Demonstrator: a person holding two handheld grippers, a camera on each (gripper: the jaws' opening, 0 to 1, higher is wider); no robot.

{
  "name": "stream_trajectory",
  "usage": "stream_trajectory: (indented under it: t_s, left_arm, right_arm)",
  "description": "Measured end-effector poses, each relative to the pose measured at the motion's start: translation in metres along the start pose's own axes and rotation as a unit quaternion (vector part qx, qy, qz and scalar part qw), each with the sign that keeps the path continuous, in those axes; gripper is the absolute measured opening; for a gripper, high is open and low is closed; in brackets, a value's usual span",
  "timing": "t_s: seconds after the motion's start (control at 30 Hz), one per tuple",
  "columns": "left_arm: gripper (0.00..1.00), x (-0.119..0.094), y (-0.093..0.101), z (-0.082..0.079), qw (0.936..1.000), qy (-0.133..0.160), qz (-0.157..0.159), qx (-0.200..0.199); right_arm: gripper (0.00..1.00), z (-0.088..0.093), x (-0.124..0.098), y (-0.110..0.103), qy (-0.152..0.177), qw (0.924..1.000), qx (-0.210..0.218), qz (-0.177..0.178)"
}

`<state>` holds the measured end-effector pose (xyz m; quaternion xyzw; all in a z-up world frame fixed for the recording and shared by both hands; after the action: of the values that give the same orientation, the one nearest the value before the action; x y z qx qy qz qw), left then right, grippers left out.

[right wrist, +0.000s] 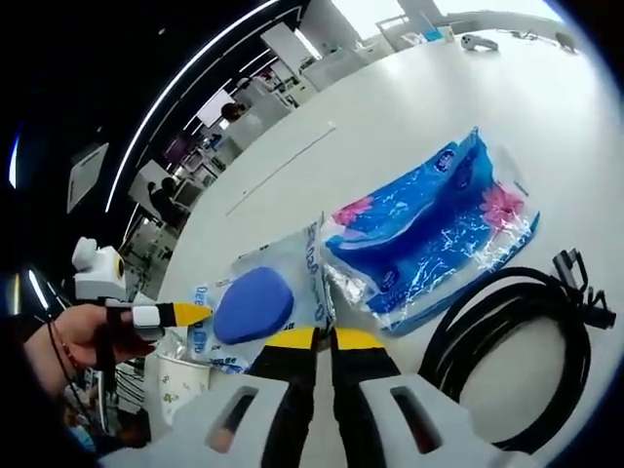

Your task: Arrange the tabletop items into an orderly group along one side of the table until the central work area is clear of visible clutter.

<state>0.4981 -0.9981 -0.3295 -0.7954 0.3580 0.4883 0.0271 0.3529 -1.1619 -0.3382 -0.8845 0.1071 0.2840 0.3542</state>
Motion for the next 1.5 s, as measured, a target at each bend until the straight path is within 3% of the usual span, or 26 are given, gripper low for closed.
stream_trajectory:
  t_s: [0.53,0.97,1.5]
  left_arm:
    - [0.23,-0.007,-0.004,-0.001,0.9999,0.004,-0.014,0.002]
    - [0.32,-0.014,-0.004,-0.004,0.9997,0.008,-0.023,0.007]
    - [0.41,-0.029,0.005,-0.009,0.9993,0.032,-0.02,-0.001]
  right_arm:
    - [0.1,0.003,-0.002,-0.004,-0.007,0.9999,0.005,-0.005]
    - [0.22,0.006,-0.006,-0.008,-0.009,0.9999,0.012,-0.007]
    - [0.25,0.007,-0.019,-0.017,-0.009,0.9998,0.001,-0.018]
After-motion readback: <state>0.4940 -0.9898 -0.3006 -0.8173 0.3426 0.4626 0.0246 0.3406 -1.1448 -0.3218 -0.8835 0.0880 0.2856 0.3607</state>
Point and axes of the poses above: the point that each gripper's makers call its tool centre point, and the gripper's own axes: x roughly forward along the fingers, y roughly to its right, z roughly out of its underside, the point moved 4 cm from there along -x, roughly backward along the fingers, and after that the axes turned 4 degrees about y, right-handed, at the moved point
